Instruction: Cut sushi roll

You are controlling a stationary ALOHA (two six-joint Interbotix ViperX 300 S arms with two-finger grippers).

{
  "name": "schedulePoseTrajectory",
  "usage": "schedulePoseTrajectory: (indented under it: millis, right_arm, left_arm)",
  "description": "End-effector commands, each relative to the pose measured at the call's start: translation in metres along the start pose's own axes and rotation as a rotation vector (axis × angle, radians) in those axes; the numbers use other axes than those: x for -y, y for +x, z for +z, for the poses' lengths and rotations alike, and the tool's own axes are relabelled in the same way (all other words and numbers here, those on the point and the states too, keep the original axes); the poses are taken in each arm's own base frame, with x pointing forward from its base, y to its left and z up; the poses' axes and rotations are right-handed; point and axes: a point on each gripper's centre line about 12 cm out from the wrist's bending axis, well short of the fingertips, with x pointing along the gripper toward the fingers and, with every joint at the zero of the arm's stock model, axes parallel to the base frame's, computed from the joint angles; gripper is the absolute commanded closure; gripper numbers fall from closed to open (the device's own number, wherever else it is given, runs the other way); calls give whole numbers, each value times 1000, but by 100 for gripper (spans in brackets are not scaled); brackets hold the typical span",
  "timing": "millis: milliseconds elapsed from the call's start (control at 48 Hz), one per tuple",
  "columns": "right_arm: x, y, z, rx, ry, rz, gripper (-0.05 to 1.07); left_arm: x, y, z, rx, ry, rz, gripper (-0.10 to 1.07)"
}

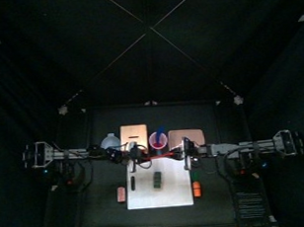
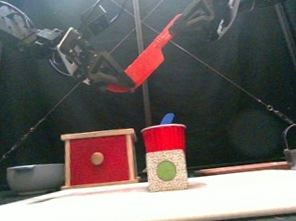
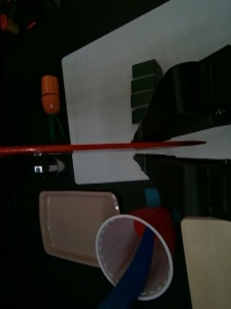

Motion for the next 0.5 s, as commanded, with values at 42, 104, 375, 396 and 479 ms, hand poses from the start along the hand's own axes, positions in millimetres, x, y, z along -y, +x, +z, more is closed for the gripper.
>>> schedulePoseTrajectory:
  millis: [42,104,375,396,479]
  right_arm:
    - [-1,2,-1,6,4,5,63]
    - [-5,6,-10,-23,3,15,63]
    - [-34,21,-68,-226,24,90,64]
    - [-36,22,-73,-244,34,92,64]
    - [-47,27,-95,-339,108,96,64]
  left_arm:
    - [-1,4,4,7,0,-2,49]
    - [3,7,0,-7,-1,-15,52]
    - [36,11,-25,-70,-19,-92,54]
    - [39,11,-27,-75,-28,-96,54]
    - [46,10,-34,-91,-52,-109,54]
